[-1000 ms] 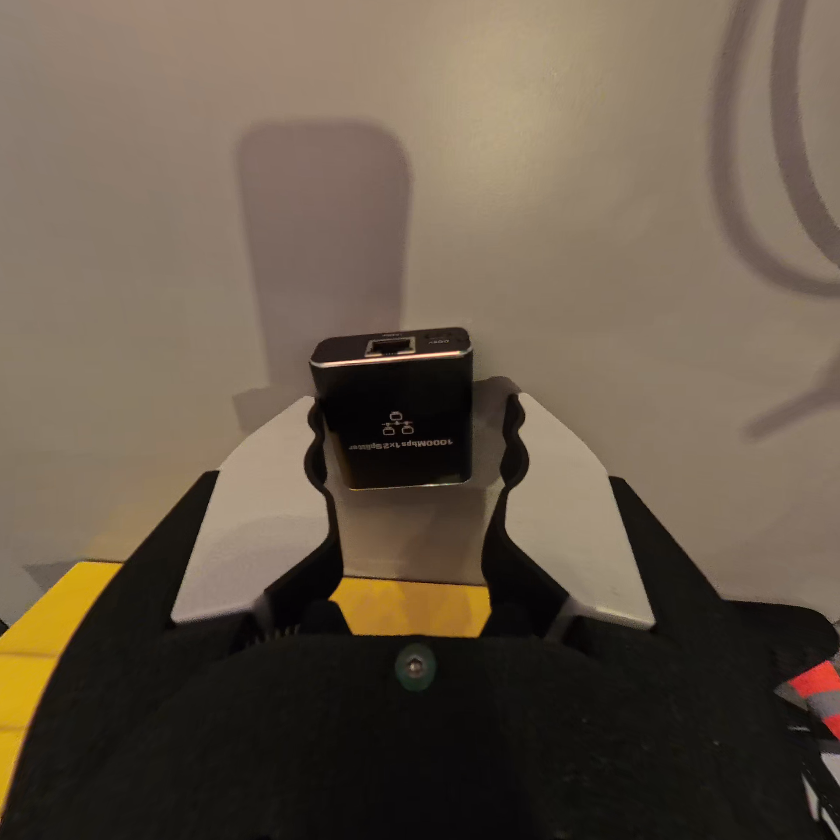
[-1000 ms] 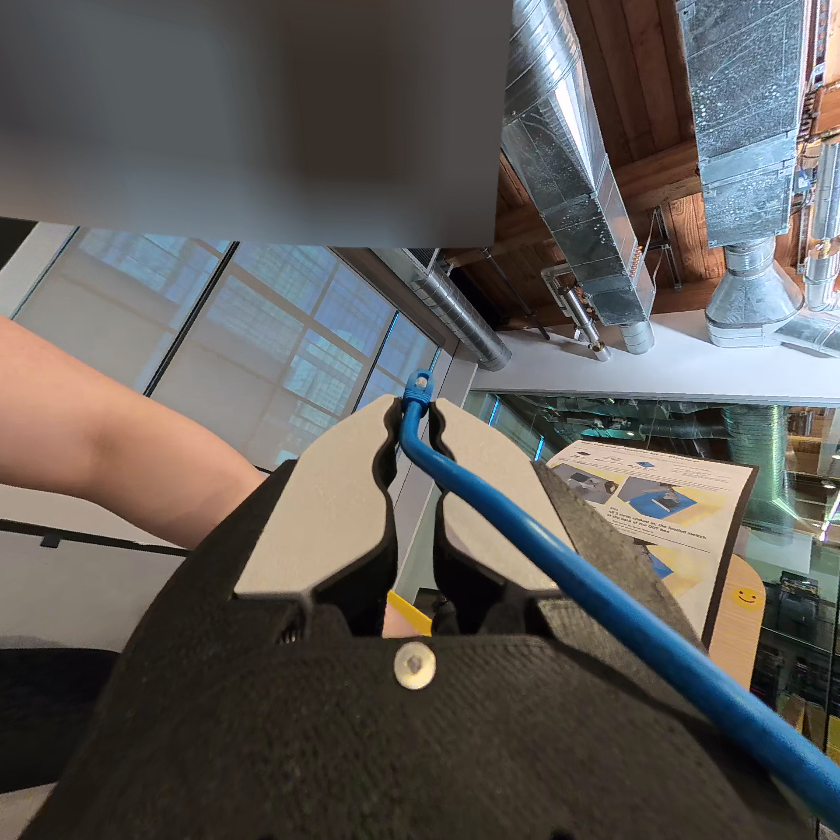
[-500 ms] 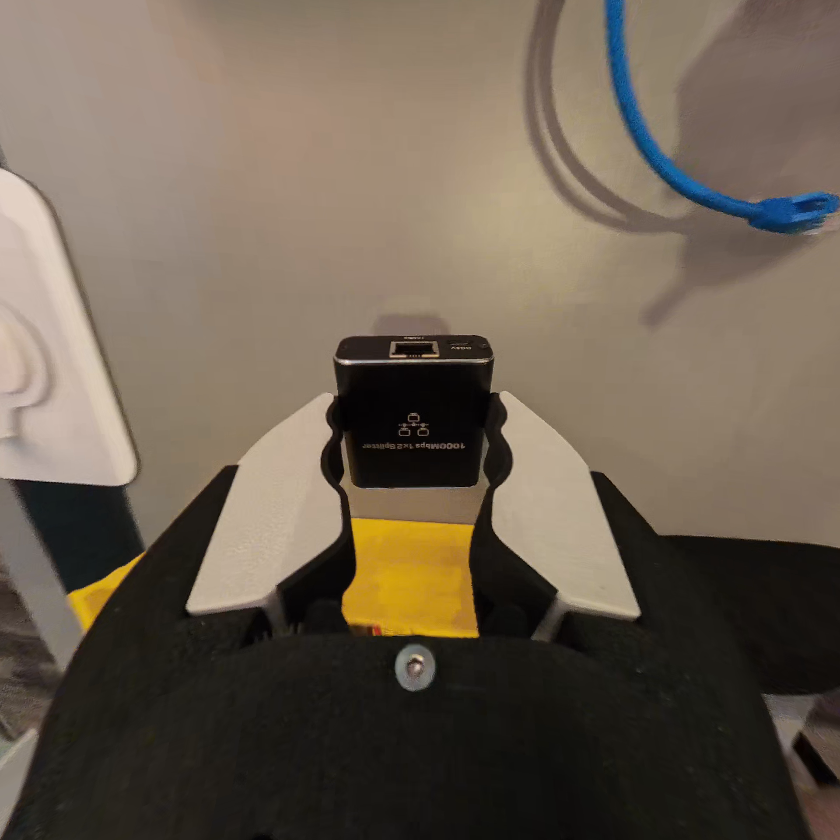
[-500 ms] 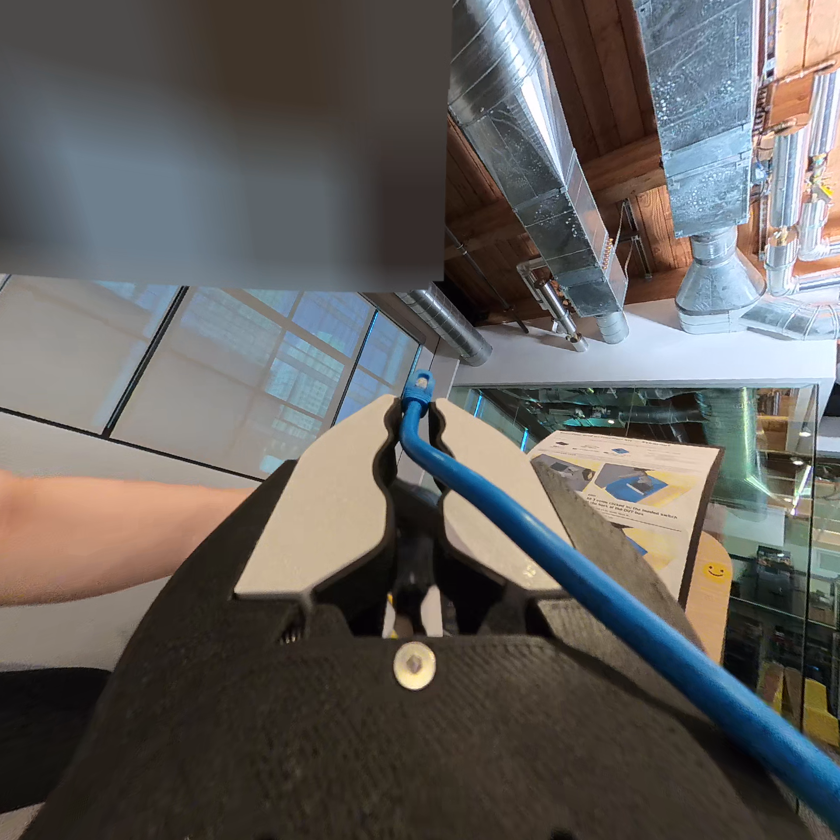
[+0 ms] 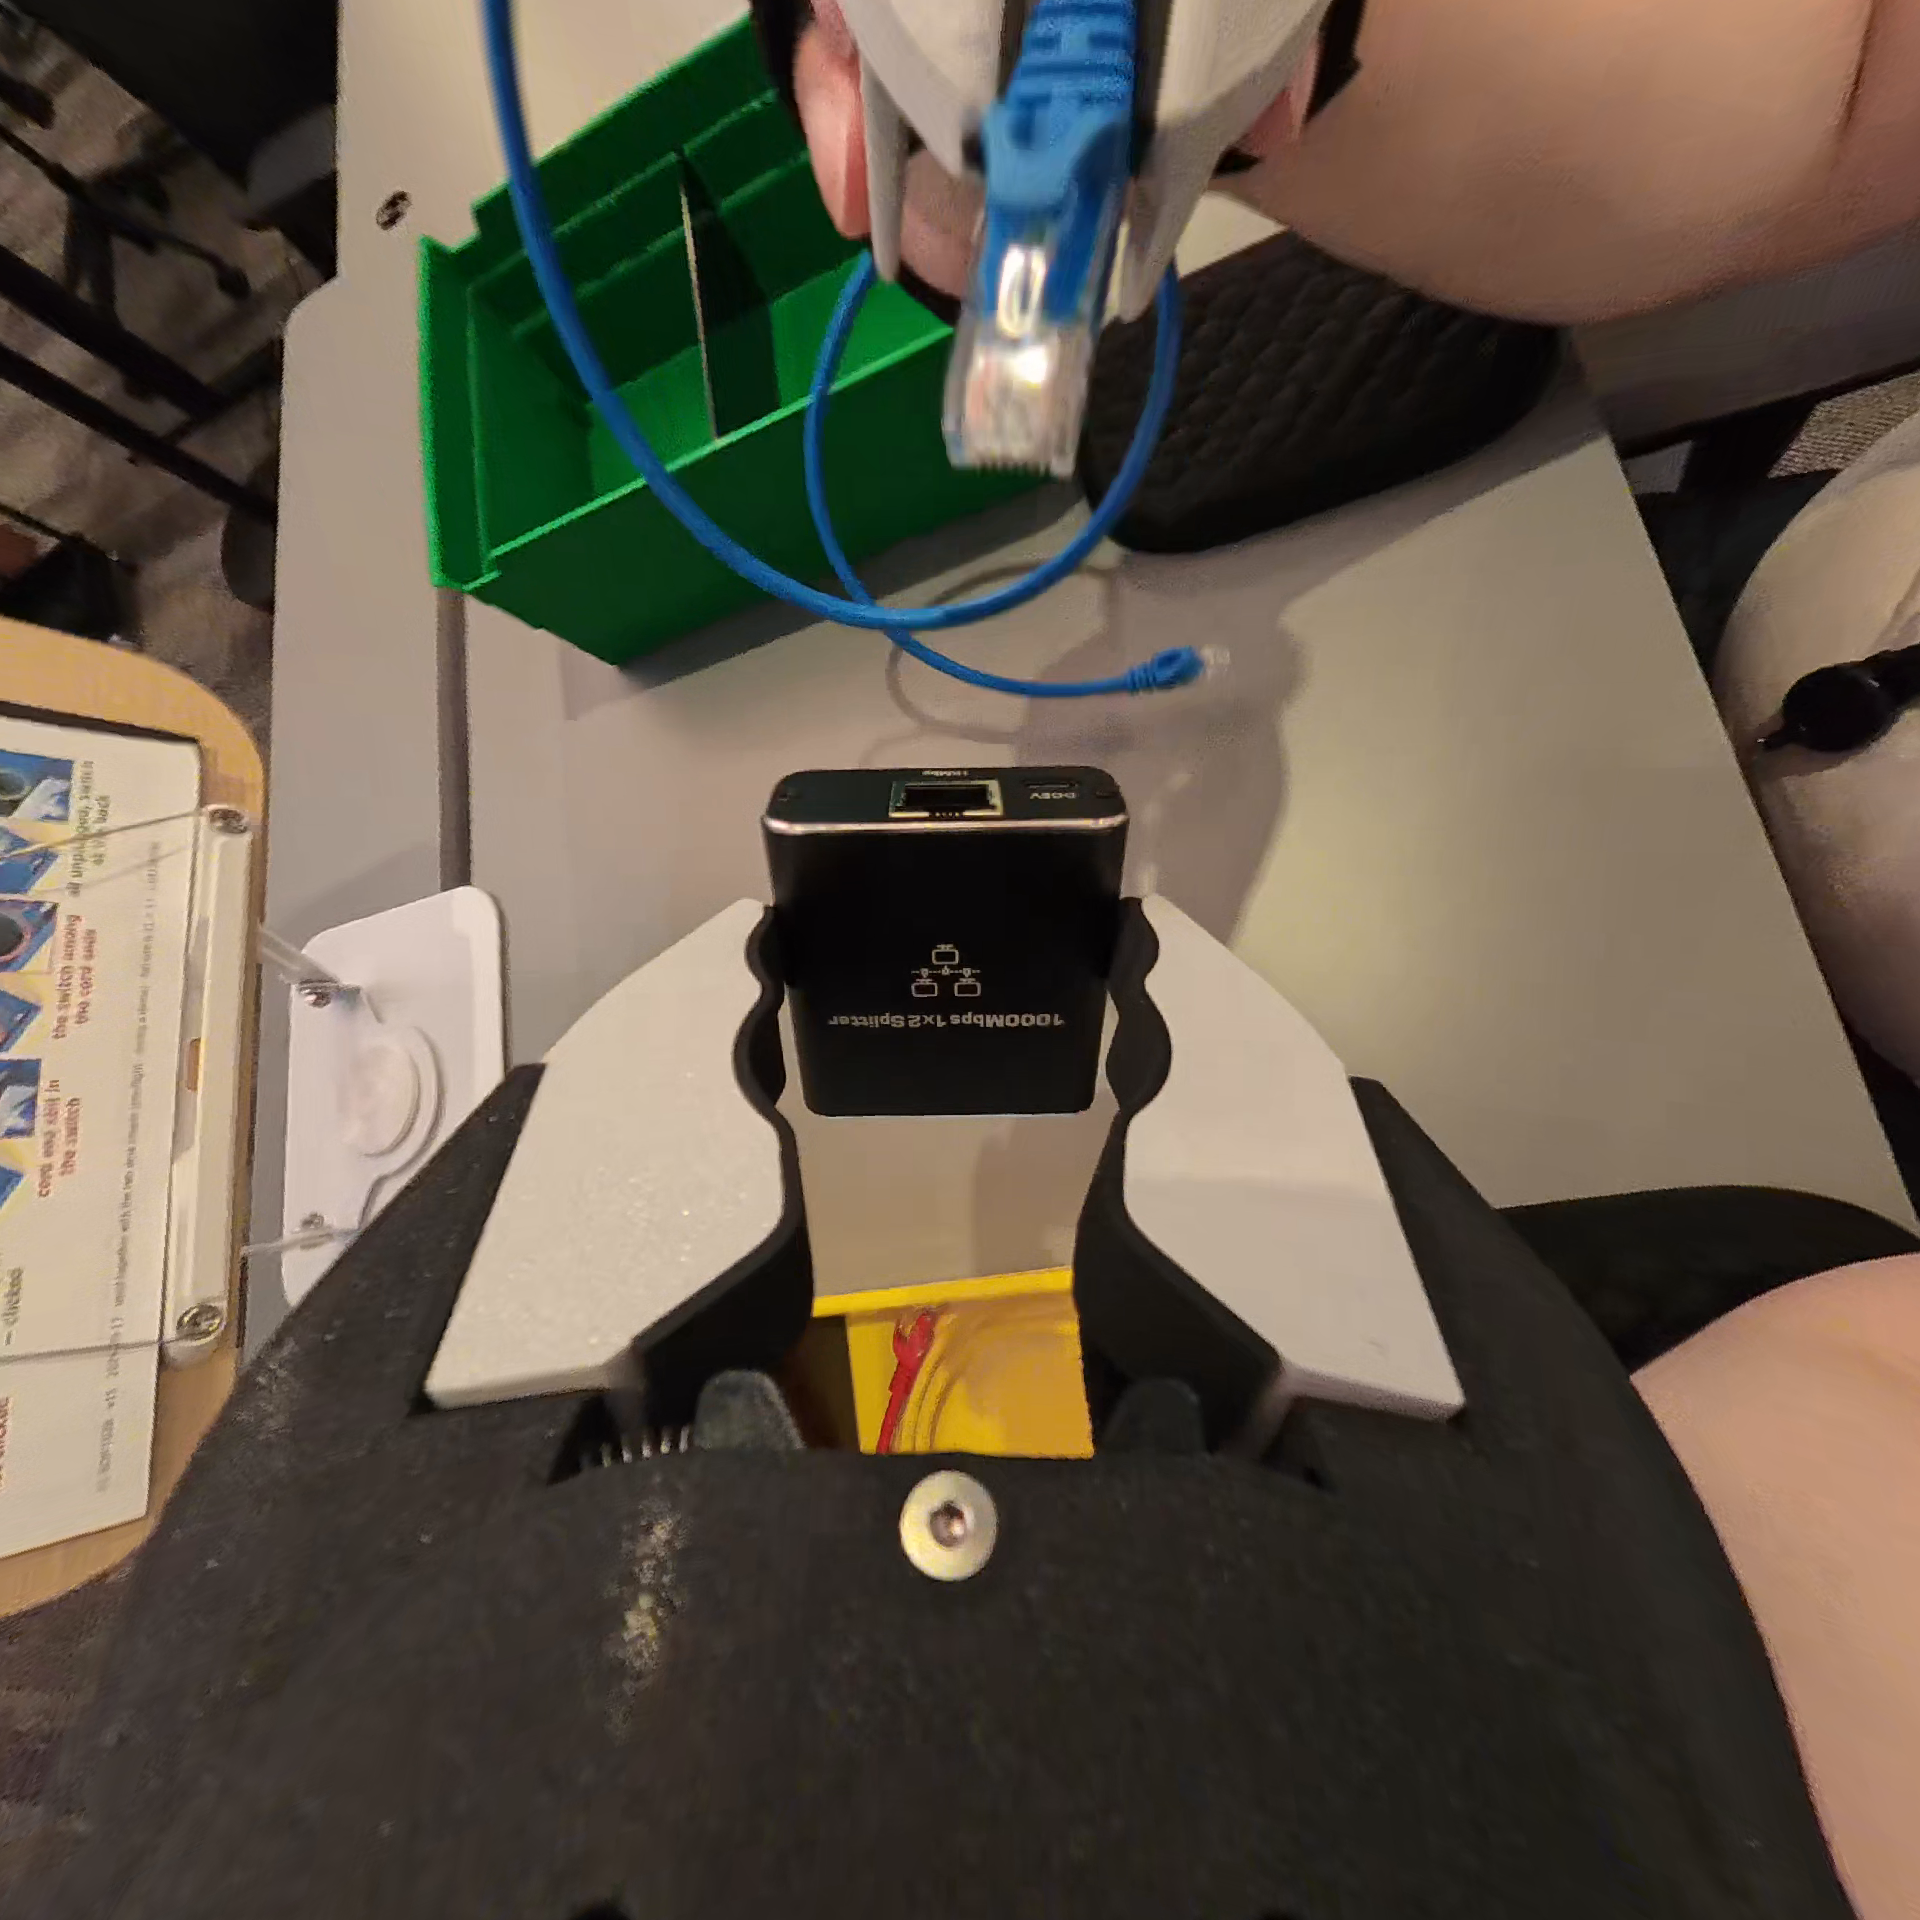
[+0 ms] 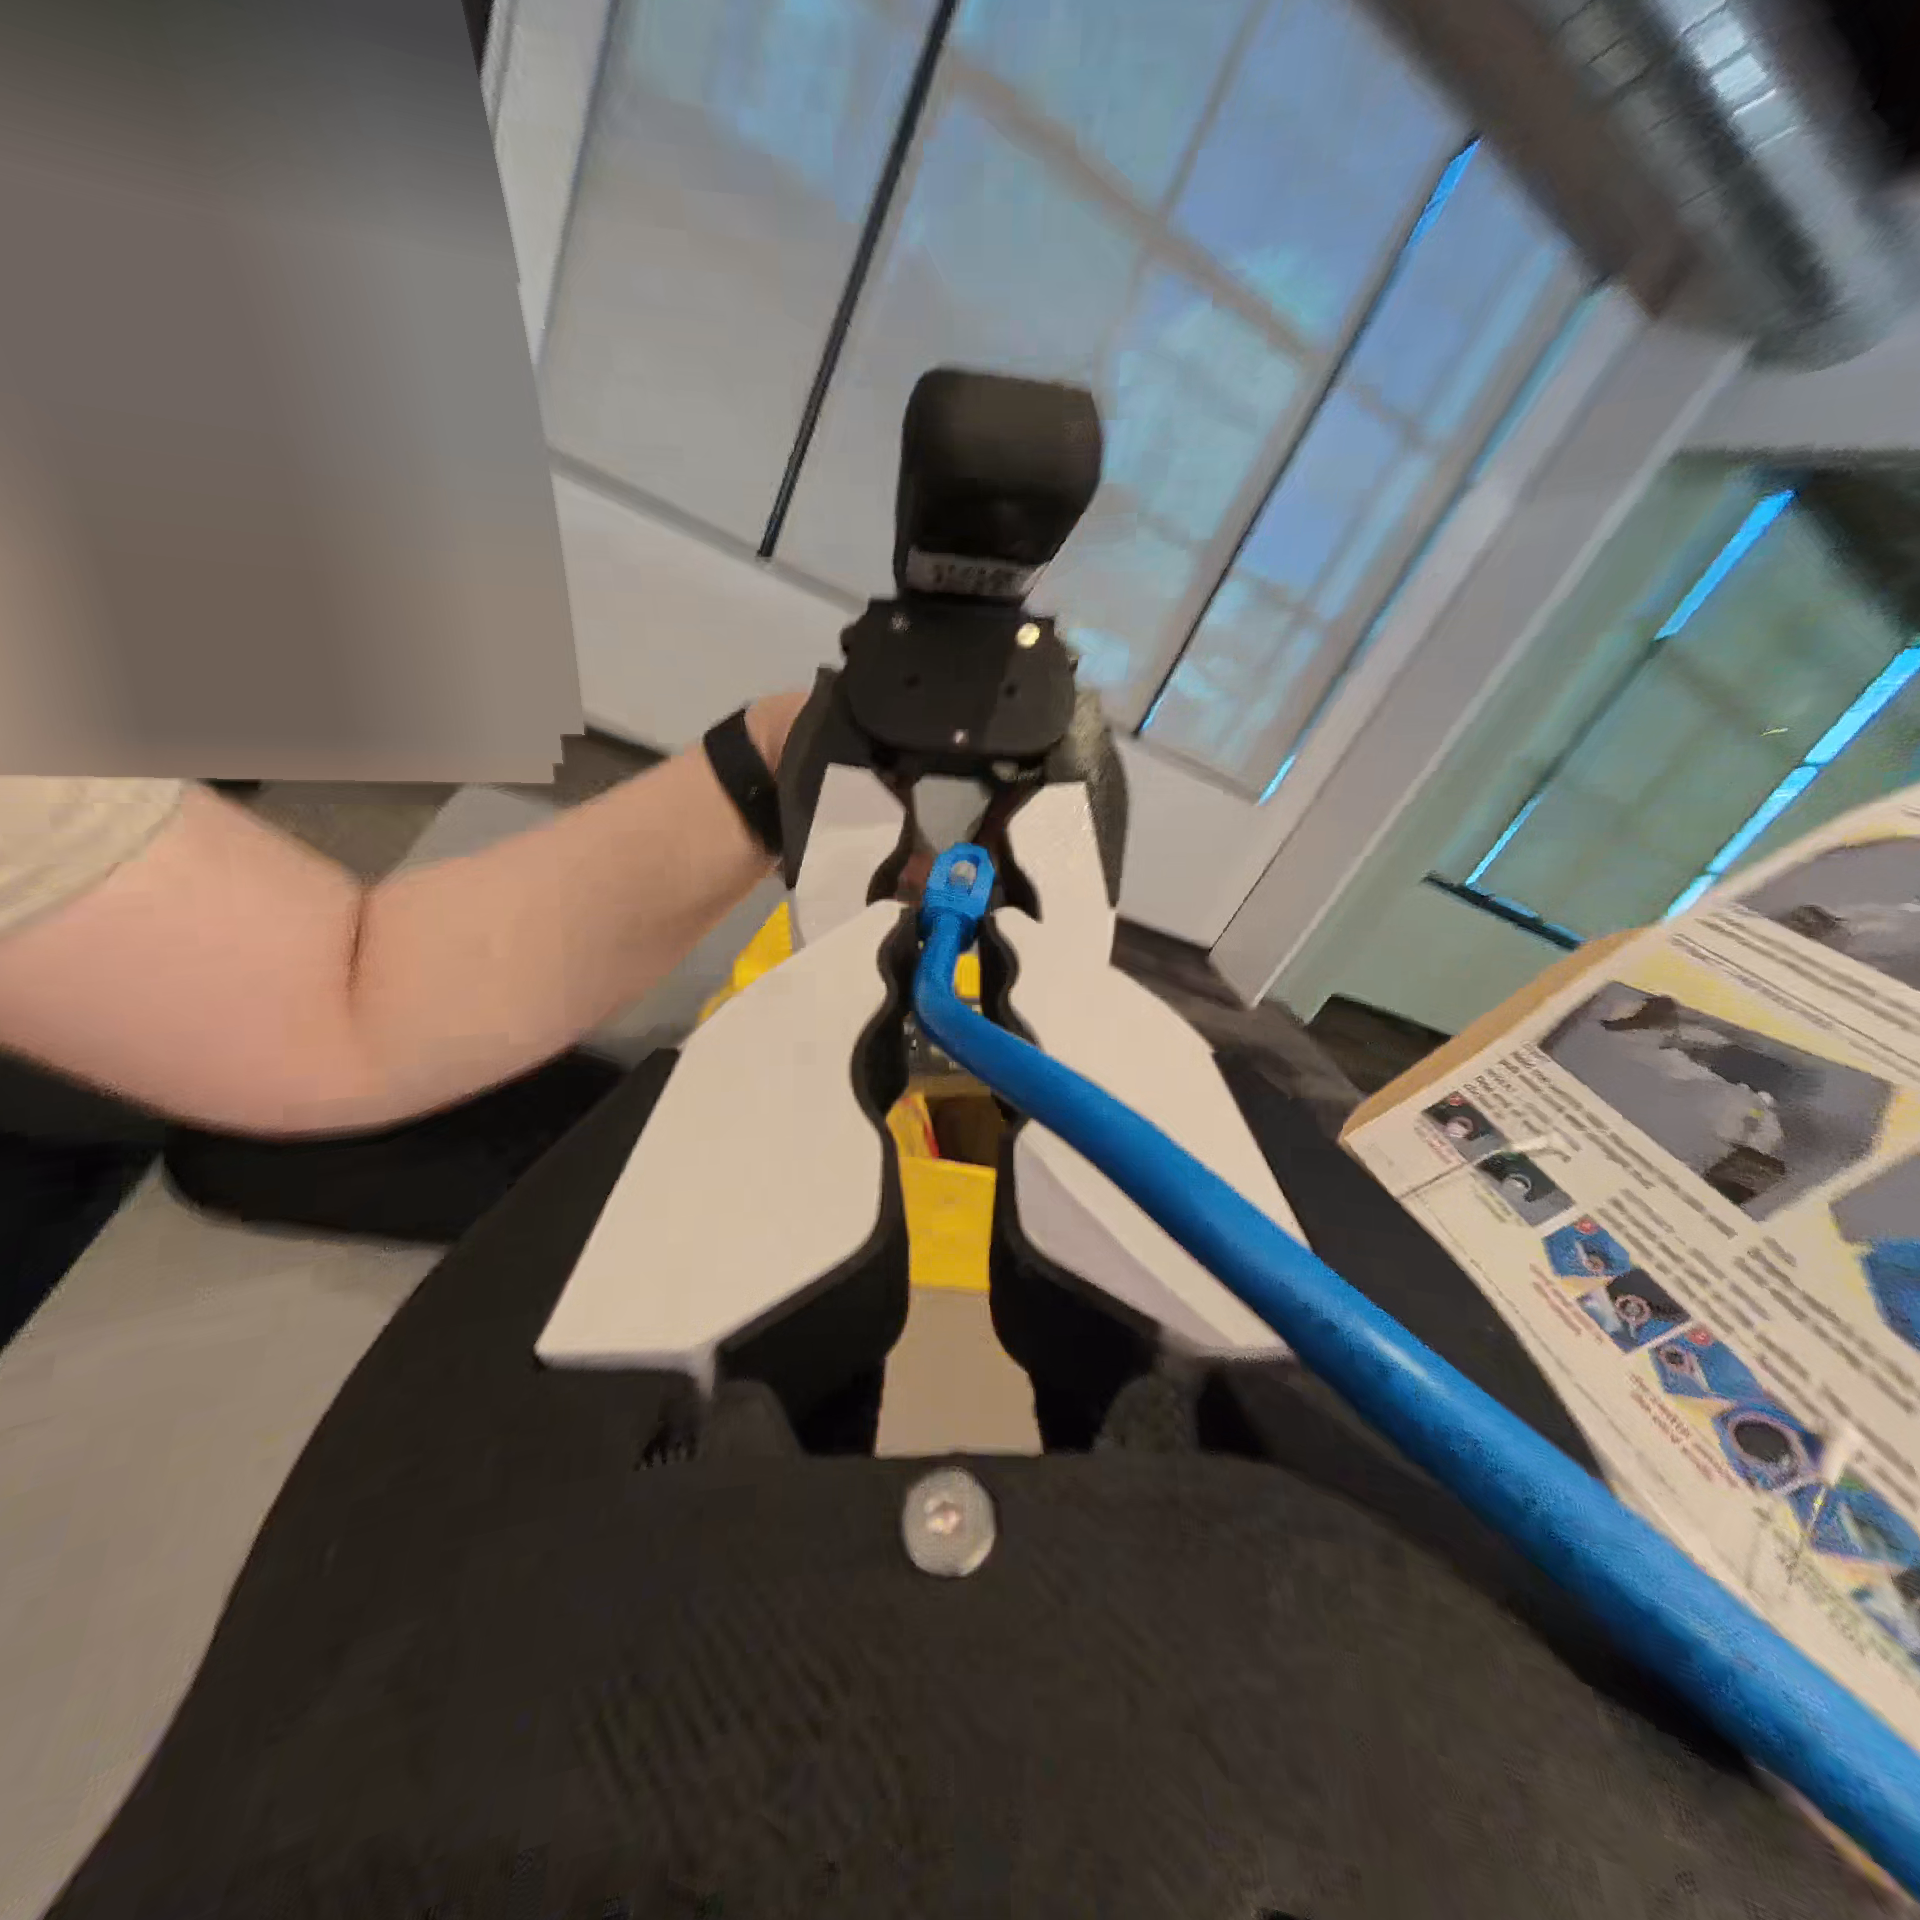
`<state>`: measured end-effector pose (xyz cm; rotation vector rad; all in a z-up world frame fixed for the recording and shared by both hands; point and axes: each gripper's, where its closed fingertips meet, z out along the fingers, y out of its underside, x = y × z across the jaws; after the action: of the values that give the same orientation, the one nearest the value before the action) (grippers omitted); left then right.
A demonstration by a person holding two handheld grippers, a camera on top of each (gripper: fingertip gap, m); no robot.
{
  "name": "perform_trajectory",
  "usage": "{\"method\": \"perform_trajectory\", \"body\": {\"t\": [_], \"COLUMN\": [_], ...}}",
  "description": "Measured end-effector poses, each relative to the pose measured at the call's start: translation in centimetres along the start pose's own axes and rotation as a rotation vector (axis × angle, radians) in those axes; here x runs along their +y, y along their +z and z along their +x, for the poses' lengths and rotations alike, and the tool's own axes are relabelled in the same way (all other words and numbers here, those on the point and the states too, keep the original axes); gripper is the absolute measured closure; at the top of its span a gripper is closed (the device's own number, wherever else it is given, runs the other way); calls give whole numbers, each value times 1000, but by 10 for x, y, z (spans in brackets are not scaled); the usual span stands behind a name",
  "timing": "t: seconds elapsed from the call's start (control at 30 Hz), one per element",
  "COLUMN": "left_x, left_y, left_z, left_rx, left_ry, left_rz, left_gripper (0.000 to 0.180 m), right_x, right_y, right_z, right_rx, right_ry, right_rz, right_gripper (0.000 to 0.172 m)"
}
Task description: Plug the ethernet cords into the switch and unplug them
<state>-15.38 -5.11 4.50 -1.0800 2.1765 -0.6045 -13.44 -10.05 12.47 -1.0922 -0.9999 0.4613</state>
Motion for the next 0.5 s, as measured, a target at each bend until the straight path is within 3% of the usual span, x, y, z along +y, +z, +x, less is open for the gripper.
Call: {"method": "perform_trajectory", "body": {"t": [0.1, 0.23, 0.33, 0.5], "left_x": [5, 7, 5, 2], "left_y": [-7, -11, -10, -6], "left_z": [-6, -12, -10, -8], "left_rx": [-36, -83, -70, -28], "left_ry": [-36, -50, -67, -73], "left_rz": [12, 8, 16, 49], "left_gripper": [120, 120, 120, 120], "right_x": [6, -6, 3, 16], "right_y": [10, 14, 11, 10], "right_z": [13, 24, 30, 29], "right_rx": [-106, -200, -163, -187], "right_ry": [-72, -58, -54, 46], "right_rz": [-132, -176, -259, -267], "right_gripper": [160, 160, 160, 160]}}
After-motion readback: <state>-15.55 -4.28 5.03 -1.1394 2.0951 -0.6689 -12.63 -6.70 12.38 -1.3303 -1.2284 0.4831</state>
